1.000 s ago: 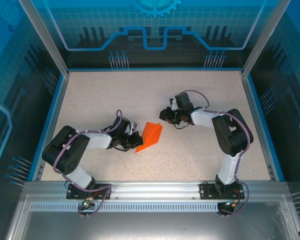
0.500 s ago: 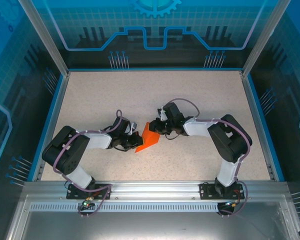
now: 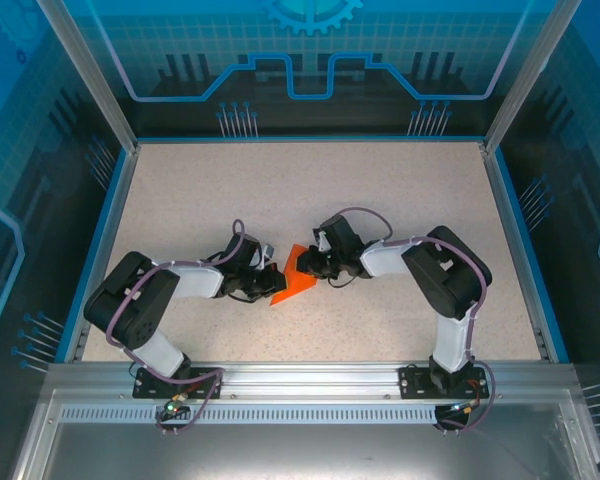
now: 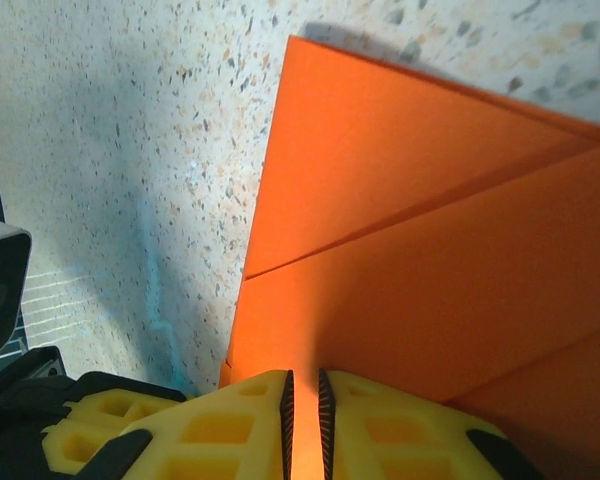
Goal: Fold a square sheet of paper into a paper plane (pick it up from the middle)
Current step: Fourth fold the wing at the center of the table.
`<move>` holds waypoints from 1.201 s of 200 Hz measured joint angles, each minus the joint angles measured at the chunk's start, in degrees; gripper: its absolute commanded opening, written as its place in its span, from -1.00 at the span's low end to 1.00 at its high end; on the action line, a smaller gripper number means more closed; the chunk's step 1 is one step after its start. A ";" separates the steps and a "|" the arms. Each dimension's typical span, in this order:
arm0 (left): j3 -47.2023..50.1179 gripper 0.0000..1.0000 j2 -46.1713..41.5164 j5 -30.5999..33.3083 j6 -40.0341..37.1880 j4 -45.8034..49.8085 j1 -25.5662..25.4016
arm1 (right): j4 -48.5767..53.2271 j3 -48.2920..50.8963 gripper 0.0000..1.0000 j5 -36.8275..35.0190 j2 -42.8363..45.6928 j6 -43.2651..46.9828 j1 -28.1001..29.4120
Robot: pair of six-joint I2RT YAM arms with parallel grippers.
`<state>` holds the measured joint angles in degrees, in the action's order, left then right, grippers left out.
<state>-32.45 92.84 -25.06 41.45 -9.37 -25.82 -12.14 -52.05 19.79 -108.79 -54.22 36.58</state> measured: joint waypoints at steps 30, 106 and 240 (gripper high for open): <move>0.04 -0.94 0.00 0.00 0.00 0.00 0.00 | 0.63 -0.09 -0.63 0.48 0.02 0.48 -2.69; 0.74 -0.94 -0.81 0.61 0.00 -0.20 0.00 | 6.82 -3.34 -0.62 -0.81 -0.35 2.43 -10.27; 0.79 -0.93 -1.03 0.79 0.00 0.00 0.00 | 7.91 -3.76 -0.66 -0.66 6.86 3.89 -7.72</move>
<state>-31.66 91.81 -24.27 41.45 -9.37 -25.82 -4.23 -55.81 19.14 -101.93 -50.33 28.86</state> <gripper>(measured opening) 0.048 0.175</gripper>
